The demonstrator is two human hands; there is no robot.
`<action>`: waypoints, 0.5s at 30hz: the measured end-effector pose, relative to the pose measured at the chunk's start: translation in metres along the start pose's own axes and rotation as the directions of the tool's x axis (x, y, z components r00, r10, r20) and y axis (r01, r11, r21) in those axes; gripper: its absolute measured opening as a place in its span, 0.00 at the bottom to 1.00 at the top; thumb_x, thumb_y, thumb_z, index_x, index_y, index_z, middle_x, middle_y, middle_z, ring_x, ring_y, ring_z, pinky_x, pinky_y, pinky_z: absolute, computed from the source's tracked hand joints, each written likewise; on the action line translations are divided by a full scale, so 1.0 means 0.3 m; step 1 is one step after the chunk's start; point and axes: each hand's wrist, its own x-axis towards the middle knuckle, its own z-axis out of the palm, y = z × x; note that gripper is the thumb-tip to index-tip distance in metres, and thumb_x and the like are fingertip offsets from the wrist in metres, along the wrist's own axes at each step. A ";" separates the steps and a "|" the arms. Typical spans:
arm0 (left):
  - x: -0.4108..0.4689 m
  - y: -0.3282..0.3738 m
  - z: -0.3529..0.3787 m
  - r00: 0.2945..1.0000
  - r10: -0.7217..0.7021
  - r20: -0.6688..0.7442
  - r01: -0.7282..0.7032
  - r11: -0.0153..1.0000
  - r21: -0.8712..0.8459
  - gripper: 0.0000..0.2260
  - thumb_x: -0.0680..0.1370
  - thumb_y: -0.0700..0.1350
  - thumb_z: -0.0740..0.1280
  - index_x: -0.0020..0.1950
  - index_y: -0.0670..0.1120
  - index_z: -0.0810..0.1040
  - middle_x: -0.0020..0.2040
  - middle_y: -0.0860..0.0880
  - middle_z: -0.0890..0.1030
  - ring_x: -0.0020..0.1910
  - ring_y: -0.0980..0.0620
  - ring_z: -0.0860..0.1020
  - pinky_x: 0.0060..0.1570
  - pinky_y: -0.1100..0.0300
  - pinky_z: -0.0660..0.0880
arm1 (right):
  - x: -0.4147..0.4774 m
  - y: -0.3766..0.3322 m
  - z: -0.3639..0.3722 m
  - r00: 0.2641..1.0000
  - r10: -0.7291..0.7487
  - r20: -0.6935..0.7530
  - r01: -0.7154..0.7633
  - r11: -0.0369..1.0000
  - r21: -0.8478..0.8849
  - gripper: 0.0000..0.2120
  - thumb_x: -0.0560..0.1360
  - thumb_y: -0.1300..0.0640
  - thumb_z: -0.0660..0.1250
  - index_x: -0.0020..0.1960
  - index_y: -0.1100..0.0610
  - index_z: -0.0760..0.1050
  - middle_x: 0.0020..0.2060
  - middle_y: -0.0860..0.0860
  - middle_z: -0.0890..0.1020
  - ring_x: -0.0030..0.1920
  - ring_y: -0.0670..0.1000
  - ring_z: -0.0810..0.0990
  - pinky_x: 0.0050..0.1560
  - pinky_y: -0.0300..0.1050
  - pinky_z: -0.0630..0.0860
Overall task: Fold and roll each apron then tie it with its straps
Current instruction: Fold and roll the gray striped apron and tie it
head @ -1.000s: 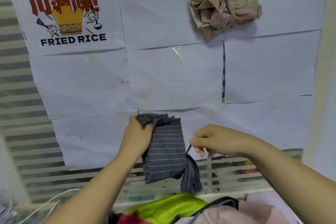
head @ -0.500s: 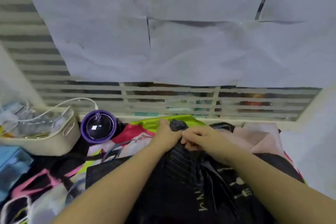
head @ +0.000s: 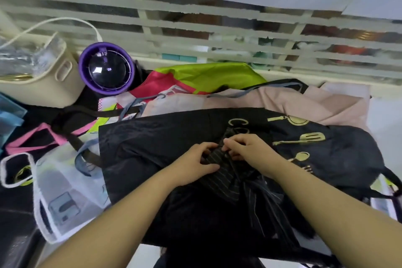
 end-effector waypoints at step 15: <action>0.077 0.056 0.053 0.996 0.062 -0.067 -0.031 0.924 0.382 0.20 0.74 0.46 0.72 0.63 0.45 0.70 0.53 0.52 0.63 0.49 0.49 0.73 0.49 0.55 0.75 | 0.093 -0.095 -0.004 0.996 0.041 0.077 -0.003 0.897 -0.442 0.11 0.79 0.52 0.63 0.39 0.53 0.74 0.33 0.48 0.77 0.31 0.45 0.76 0.29 0.35 0.68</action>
